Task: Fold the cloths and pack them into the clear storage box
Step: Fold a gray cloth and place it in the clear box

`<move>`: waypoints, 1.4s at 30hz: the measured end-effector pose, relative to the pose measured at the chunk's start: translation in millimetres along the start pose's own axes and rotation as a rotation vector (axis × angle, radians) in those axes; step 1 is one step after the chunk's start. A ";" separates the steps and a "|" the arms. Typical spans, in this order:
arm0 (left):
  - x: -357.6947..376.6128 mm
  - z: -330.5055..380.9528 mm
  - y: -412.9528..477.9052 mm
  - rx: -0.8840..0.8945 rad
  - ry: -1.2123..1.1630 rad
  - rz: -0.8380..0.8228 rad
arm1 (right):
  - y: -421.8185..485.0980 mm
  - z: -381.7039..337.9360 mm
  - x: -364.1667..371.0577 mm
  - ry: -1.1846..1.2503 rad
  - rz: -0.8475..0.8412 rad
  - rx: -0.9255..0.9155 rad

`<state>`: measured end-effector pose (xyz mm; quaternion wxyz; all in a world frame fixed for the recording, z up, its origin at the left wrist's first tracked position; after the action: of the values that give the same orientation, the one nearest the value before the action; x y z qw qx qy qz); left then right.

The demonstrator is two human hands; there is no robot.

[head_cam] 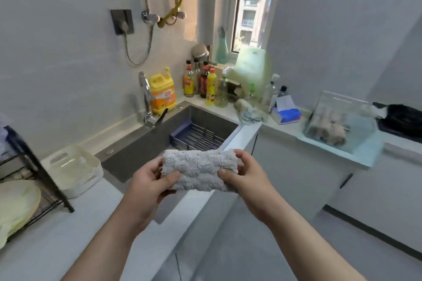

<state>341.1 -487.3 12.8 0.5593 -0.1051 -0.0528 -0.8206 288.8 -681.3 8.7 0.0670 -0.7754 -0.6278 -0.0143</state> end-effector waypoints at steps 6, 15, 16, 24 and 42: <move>162.9 -16.9 60.9 0.015 0.037 -0.193 | -10.8 -33.0 -165.7 0.112 0.271 -0.091; 350.6 -74.9 153.8 -0.057 0.058 -0.496 | -10.1 -36.0 -351.5 0.277 0.573 -0.123; 364.4 -83.6 168.0 -0.068 0.069 -0.516 | -4.0 -33.4 -368.2 0.280 0.607 -0.124; 457.9 -117.4 299.5 -0.135 0.125 -0.655 | 79.8 -23.2 -471.2 0.348 0.816 -0.074; 681.6 -186.7 479.5 -0.176 0.261 -0.792 | 254.1 -29.8 -707.6 0.844 0.958 -0.090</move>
<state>525.2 -1320.3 -25.8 0.1916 -0.0191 0.0524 -0.9799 389.0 -1423.9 -58.8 0.2747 -0.8996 -0.1301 -0.3134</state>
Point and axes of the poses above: each hand's wrist, its own y-axis towards the middle knuckle, its own x-axis out of the palm, z = x × y, the point moved 10 cm from there along y, towards the middle knuckle
